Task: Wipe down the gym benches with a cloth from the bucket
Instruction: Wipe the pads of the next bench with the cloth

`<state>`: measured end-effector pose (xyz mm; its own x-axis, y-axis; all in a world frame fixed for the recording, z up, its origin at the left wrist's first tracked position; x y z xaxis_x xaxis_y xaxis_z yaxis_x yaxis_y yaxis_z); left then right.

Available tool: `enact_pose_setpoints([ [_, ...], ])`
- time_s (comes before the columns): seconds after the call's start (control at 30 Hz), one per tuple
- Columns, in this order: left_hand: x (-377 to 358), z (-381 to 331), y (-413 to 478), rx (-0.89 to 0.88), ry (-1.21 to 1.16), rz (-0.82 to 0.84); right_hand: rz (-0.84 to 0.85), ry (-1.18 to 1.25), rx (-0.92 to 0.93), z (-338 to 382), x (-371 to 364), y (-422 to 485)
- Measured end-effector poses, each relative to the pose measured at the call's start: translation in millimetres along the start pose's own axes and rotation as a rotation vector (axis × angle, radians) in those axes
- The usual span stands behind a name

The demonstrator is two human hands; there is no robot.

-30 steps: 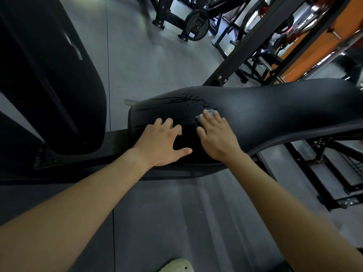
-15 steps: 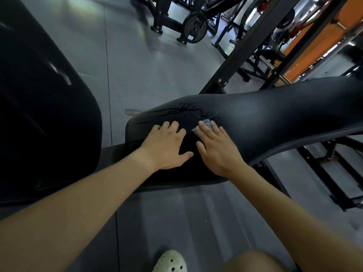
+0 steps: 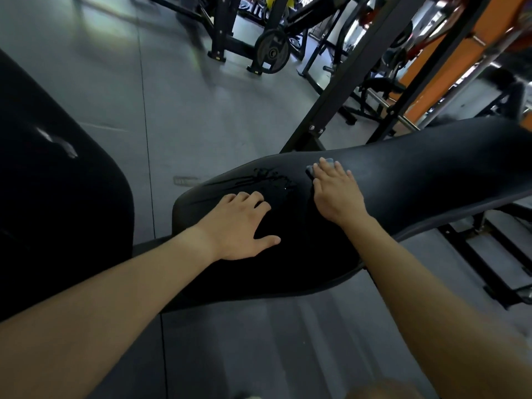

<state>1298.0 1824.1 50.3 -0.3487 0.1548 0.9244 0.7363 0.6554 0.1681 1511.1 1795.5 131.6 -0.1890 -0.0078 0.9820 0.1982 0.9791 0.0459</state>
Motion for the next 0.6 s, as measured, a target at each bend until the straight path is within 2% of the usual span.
enact_pose_setpoints([
  [0.07, 2.0, 0.6, 3.9, 0.007, -0.018, -0.004, -0.013, 0.024, 0.044, 21.2, -6.8, -3.3],
  [0.17, 0.7, 6.5, 5.4, 0.002, -0.068, 0.001, 0.040, 0.032, 0.217, 50.1, -16.8, -24.3],
  [0.3, -0.5, 12.4, 6.4, -0.012, -0.125, -0.001, 0.077, -0.047, 0.291, 40.1, -16.2, -23.2],
  [0.6, -9.0, 17.6, 10.4, 0.027, -0.220, 0.075, 0.012, -0.030, -0.028, -0.4, 4.0, 49.7],
])
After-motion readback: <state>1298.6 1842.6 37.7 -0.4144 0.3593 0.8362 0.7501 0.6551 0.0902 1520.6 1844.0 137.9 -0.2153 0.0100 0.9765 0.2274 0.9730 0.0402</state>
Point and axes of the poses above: each hand's wrist, its own y-axis towards the middle knuckle, its own x-axis out of the back of the hand, z = x × y, the point moved 5 cm from there along y, towards the middle knuckle, and after that the axes turned 10 degrees about x, right-handed, at the moved point
